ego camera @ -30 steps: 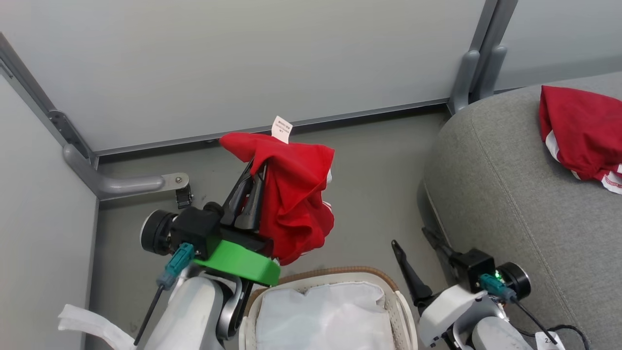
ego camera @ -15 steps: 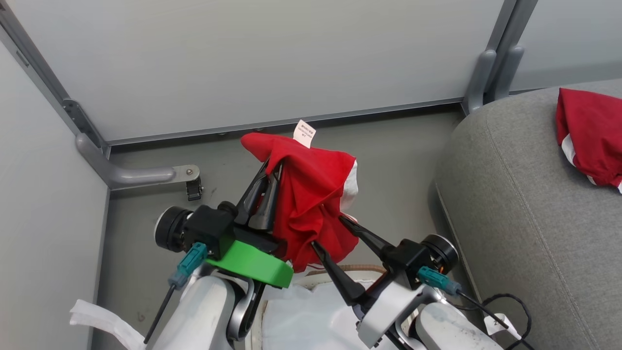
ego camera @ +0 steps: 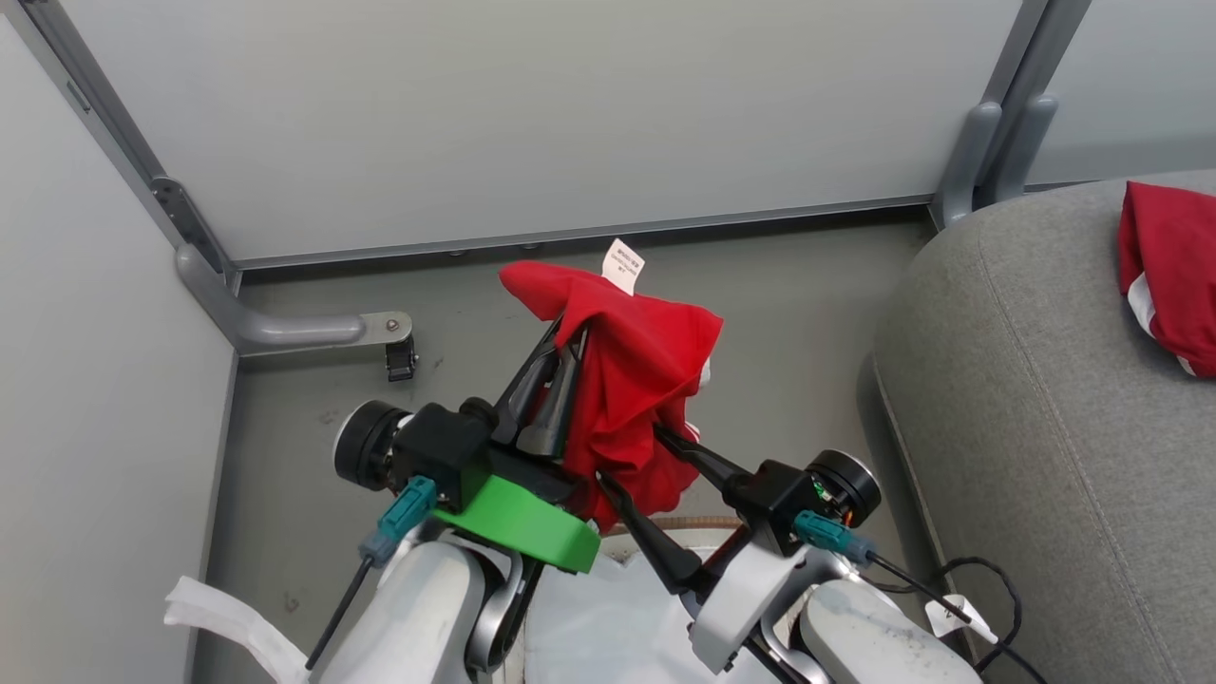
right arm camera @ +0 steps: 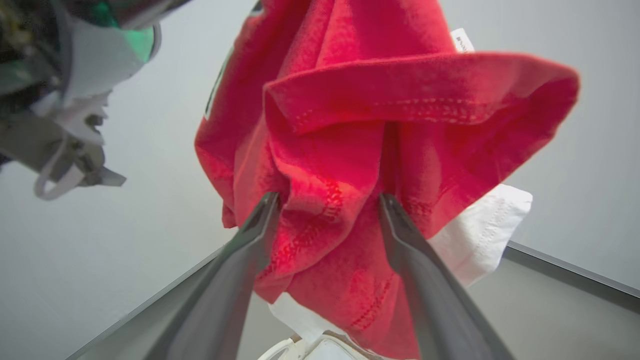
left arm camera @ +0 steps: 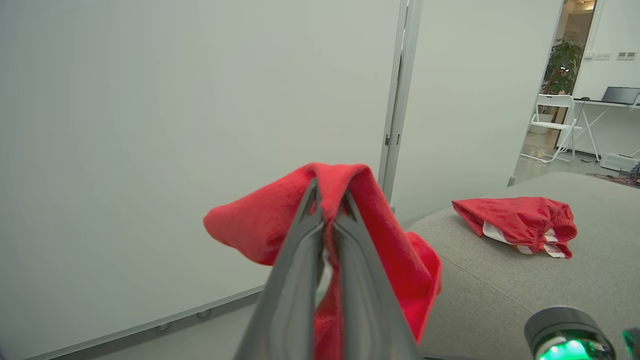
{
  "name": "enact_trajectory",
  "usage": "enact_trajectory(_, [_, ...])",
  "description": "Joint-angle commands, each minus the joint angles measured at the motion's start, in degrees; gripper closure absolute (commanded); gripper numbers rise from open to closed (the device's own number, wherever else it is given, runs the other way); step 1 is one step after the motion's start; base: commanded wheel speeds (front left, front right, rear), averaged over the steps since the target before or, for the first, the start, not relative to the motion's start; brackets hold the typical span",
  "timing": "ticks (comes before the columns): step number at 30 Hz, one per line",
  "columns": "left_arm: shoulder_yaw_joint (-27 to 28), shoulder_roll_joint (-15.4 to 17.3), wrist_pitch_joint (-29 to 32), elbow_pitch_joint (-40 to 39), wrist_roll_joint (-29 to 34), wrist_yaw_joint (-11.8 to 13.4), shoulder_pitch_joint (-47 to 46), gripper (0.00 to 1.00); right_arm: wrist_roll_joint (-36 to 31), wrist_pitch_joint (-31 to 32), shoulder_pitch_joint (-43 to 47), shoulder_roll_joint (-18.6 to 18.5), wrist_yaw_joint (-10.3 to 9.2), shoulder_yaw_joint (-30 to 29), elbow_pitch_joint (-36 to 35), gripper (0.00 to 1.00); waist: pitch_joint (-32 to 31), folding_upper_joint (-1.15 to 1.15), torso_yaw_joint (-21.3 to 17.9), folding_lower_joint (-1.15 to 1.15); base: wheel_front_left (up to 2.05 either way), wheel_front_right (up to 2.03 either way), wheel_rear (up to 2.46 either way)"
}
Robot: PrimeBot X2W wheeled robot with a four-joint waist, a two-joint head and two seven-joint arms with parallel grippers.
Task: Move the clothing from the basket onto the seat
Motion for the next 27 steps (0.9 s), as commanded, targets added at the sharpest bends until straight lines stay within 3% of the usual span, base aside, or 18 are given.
enact_trajectory(1, [-0.6, 0.1, 0.0, -0.3, -0.2, 0.1, -1.2, 1.0, 0.0, -0.1, -1.1, -0.1, -0.06, 0.2, 0.6, 0.0, 0.1, 0.0, 0.4, 0.0, 0.0, 0.0, 0.0])
enact_trajectory(19, [-8.2, 0.1, 0.0, -1.5, -2.9, 0.7, -3.0, 1.0, -2.1, -0.1, -4.5, -0.1, -0.06, -4.6, 9.7, 0.0, 0.2, 0.0, 5.5, 0.0, 0.0, 0.0, 0.0])
enact_trajectory(22, [-8.7, 0.1, 0.0, -1.8, -3.1, 0.8, -3.3, 1.0, -1.4, -0.1, -5.3, -0.1, -0.06, -4.7, 10.7, 1.0, 0.3, 0.0, 5.9, 0.0, 0.0, 0.0, 0.0])
enact_trajectory(27, [-9.5, 0.1, 0.0, -1.9, -3.5, 0.8, -3.7, 1.0, 0.4, -0.1, -6.5, -0.1, -0.06, -4.5, 12.0, 1.0, 0.7, 0.0, 6.2, 0.0, 0.0, 0.0, 0.0])
